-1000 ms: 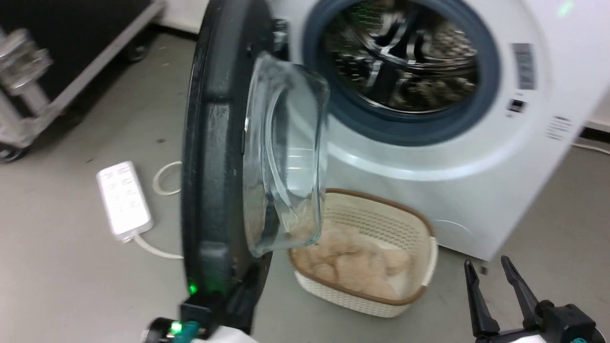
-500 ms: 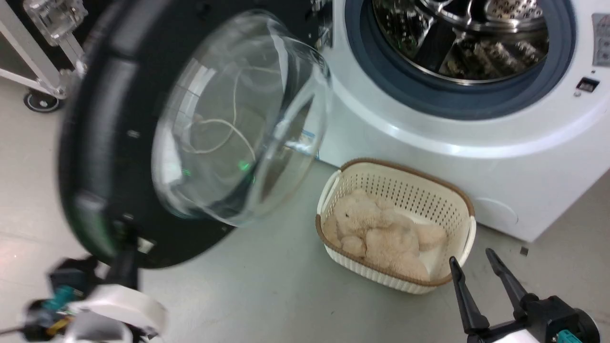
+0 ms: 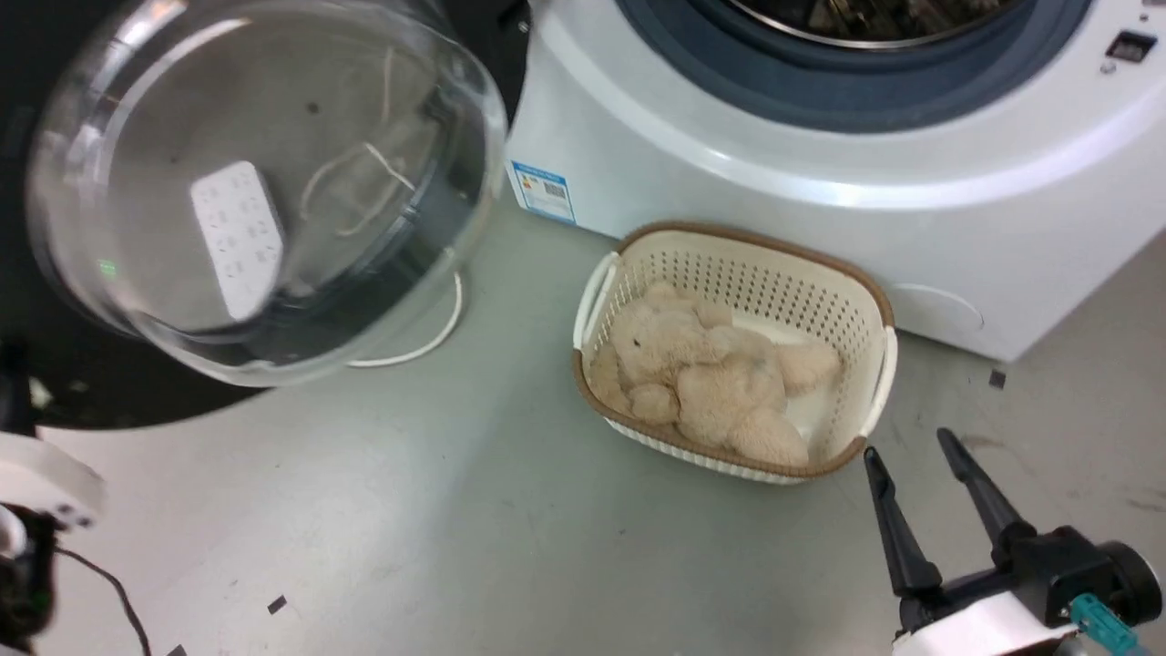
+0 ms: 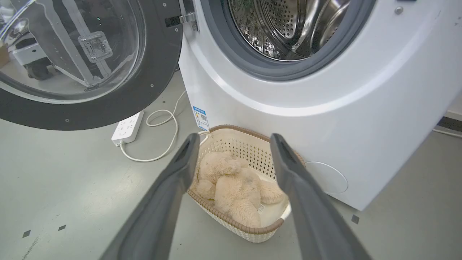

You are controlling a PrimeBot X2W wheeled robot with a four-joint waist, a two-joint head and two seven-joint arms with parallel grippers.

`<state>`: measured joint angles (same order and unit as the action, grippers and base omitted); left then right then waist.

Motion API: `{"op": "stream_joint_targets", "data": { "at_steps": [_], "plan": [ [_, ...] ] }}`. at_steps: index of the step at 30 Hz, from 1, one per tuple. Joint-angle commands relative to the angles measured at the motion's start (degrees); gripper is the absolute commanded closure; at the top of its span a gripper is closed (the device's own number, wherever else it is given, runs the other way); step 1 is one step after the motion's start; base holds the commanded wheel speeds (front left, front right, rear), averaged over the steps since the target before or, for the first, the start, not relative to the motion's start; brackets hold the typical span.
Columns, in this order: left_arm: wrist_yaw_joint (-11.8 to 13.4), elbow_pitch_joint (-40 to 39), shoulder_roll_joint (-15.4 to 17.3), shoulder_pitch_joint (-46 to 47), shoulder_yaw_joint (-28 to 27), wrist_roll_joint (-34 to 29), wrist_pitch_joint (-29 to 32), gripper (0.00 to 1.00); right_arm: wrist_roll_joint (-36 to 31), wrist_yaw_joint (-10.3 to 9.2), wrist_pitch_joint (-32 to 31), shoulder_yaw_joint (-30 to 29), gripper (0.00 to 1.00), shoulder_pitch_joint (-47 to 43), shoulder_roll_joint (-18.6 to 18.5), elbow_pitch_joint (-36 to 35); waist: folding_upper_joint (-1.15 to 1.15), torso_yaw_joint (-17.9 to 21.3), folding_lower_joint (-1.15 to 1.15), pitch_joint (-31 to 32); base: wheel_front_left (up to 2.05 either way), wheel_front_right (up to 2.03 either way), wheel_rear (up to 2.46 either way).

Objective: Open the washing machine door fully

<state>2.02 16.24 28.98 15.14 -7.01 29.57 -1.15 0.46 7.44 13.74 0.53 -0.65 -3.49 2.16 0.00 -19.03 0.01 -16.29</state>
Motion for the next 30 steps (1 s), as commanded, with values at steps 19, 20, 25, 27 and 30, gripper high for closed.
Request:
{"op": "stream_joint_targets", "data": {
  "at_steps": [19,20,25,27,30],
  "plan": [
    [-3.5,11.3,0.8,5.8,2.8,-3.2,-11.7,1.0,-0.1,0.05,0.8,-2.8,0.0,0.9,0.0,-0.5,0.0,3.7,-0.01,4.8,0.0,0.0,0.0],
    [-3.4,9.9,0.1,5.1,3.4,-3.6,-12.0,1.0,0.4,0.05,0.9,-3.5,0.0,0.8,0.1,-0.7,0.0,4.0,-0.01,5.7,0.0,0.0,0.0],
    [-1.7,0.7,-4.3,0.0,5.9,-5.0,-12.9,1.0,1.3,0.05,1.1,-6.1,0.0,0.6,0.4,-1.7,0.0,6.6,-0.01,10.0,0.0,0.0,0.0],
    [-1.0,-3.1,-5.9,-2.5,6.7,-5.0,-13.0,1.0,1.2,0.05,1.2,-6.5,0.0,0.3,0.5,-2.1,0.0,8.0,-0.01,11.4,0.0,0.0,0.0],
    [0.1,-7.6,-8.3,-6.3,8.3,-5.4,-12.8,1.0,2.0,0.05,1.2,-6.5,0.0,-0.6,0.6,-2.3,0.0,10.1,-0.01,13.4,0.0,0.0,0.0]
  ]
}}
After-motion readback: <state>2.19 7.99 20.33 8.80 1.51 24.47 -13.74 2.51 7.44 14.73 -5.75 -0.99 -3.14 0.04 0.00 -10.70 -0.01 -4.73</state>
